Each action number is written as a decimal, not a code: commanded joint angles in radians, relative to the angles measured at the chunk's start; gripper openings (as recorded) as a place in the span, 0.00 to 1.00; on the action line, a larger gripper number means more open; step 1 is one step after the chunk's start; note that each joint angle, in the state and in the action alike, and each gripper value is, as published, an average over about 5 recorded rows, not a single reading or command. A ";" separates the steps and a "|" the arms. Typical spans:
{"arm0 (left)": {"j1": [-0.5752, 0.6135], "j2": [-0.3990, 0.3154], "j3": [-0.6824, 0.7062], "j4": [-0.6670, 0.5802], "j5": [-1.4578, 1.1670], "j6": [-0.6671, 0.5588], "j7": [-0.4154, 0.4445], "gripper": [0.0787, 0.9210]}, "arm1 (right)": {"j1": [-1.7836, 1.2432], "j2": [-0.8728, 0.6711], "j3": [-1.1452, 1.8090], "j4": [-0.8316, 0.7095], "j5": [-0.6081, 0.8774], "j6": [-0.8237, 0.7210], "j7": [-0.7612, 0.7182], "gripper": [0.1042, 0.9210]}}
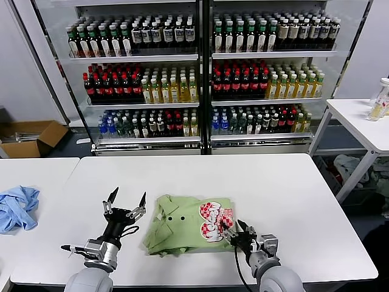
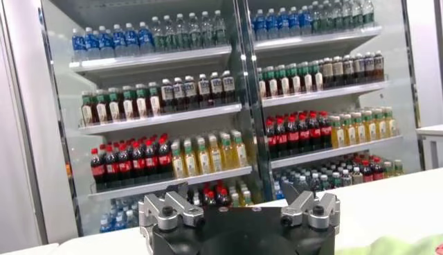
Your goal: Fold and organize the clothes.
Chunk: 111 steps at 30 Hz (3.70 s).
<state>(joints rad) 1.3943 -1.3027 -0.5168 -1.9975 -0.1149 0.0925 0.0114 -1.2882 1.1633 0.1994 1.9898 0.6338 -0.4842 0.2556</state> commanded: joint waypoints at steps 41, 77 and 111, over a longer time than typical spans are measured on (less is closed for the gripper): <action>-0.093 -0.027 0.017 0.160 0.490 -0.411 0.002 0.88 | -0.063 -0.056 0.112 0.119 -0.270 0.065 -0.062 0.28; -0.086 -0.018 0.011 0.046 0.137 -0.133 0.064 0.88 | 0.042 -0.048 0.263 0.004 -0.434 0.249 -0.114 0.88; -0.081 -0.081 0.021 0.074 0.104 -0.227 0.046 0.88 | 0.084 -0.137 0.290 -0.126 -0.488 0.381 -0.147 0.88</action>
<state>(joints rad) 1.3149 -1.3757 -0.5015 -1.9256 0.0043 -0.0838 0.0745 -1.2129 1.0507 0.4876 1.8923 0.1586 -0.1428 0.1125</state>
